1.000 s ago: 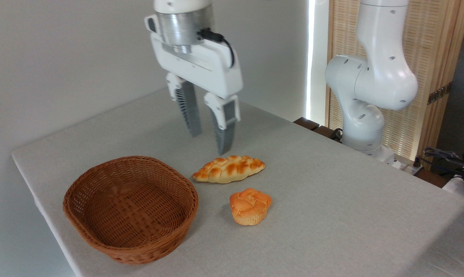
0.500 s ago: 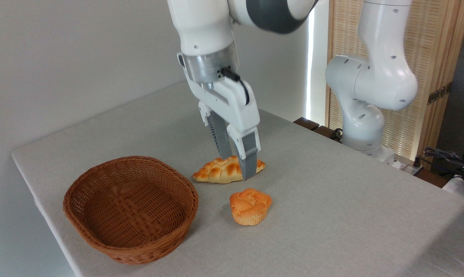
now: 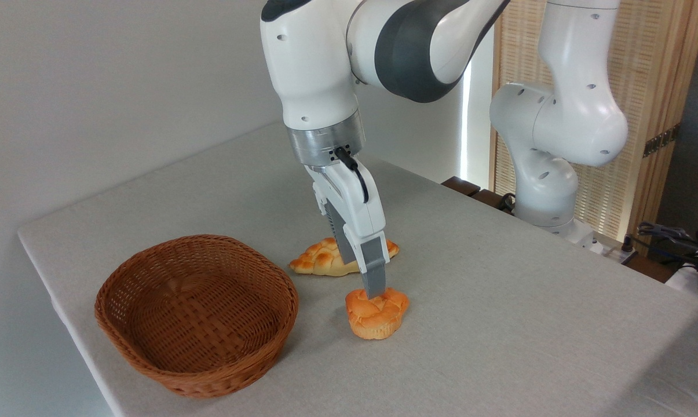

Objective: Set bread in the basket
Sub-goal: 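Close the gripper around the round orange bun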

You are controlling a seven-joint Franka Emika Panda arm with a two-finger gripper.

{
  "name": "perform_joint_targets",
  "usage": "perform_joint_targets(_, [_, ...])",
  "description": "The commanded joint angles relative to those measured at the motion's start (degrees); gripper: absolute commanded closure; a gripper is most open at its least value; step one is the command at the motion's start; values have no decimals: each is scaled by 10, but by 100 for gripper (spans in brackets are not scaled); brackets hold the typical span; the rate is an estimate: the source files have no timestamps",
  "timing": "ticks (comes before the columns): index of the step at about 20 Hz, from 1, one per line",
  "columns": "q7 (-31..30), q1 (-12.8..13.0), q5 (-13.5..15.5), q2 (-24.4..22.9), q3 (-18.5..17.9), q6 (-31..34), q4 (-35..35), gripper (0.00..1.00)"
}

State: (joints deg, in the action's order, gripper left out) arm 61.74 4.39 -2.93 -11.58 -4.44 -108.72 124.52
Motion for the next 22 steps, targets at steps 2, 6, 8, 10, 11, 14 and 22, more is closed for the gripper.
perform_joint_targets(2, [18, 6, -38, -6, -7, -16, 27, 0])
perform_joint_targets(6, [18, 5, -41, -5, -8, -25, 43, 0])
perform_joint_targets(8, [18, 5, -41, -5, -8, -53, 56, 0])
perform_joint_targets(10, [17, 5, -41, -5, -8, -74, 67, 0])
perform_joint_targets(11, [17, 5, -41, -4, -8, -78, 69, 0])
perform_joint_targets(14, [18, 5, -41, -2, -8, -84, 76, 0])
perform_joint_targets(22, [18, 5, -42, 2, -8, -132, 107, 8])
